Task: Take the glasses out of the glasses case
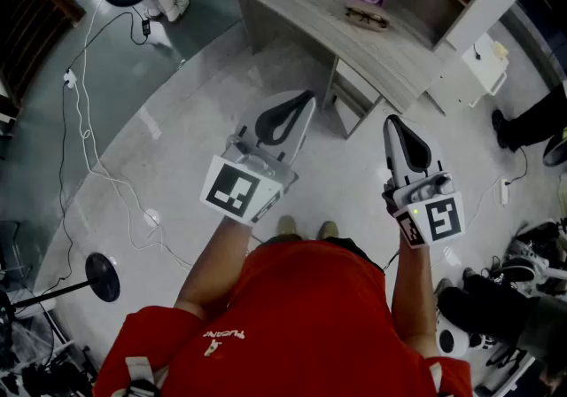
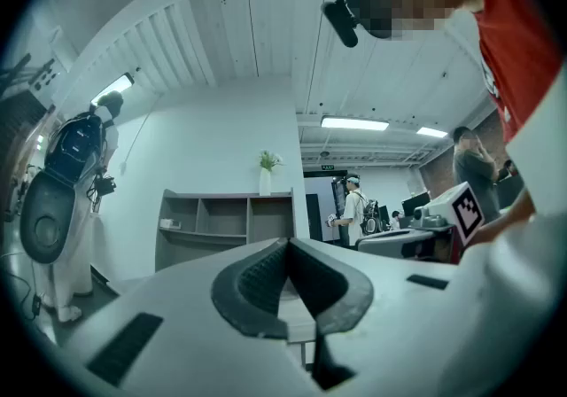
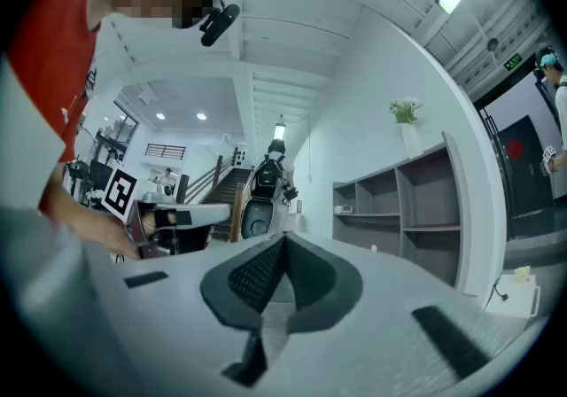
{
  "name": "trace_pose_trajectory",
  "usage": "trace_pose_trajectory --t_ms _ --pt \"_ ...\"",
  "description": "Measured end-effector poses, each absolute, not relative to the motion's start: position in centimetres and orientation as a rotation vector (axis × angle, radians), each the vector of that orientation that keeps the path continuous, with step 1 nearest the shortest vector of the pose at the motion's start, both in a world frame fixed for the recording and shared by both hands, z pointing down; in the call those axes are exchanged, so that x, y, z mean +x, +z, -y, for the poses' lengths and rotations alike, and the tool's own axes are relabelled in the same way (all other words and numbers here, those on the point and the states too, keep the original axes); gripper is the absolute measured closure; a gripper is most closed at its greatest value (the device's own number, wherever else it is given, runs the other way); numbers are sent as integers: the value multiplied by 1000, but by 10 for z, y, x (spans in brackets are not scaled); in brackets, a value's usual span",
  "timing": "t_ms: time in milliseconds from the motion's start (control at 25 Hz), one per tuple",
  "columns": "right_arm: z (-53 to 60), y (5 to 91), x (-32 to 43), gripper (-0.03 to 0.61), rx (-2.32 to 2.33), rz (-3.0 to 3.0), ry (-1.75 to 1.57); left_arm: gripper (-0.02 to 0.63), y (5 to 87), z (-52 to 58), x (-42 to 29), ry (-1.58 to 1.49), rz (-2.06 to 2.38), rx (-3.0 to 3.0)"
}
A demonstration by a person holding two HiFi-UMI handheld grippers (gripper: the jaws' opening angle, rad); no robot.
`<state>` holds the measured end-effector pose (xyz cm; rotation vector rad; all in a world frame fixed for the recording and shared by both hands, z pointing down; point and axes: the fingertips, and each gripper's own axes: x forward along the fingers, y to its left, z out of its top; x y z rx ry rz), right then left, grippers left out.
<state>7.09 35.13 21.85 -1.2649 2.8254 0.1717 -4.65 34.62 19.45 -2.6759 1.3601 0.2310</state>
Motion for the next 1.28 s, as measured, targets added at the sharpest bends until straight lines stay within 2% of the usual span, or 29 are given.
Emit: trace_pose_trajectory --t_ms 800,1280 --pt "-320 249 33 574 -1341 -2860 142 603 232 -314 -99 201 -1345 -2732" --pt "-174 291 53 574 -1406 -2948 249 603 260 -178 -91 82 -1397 -2694"
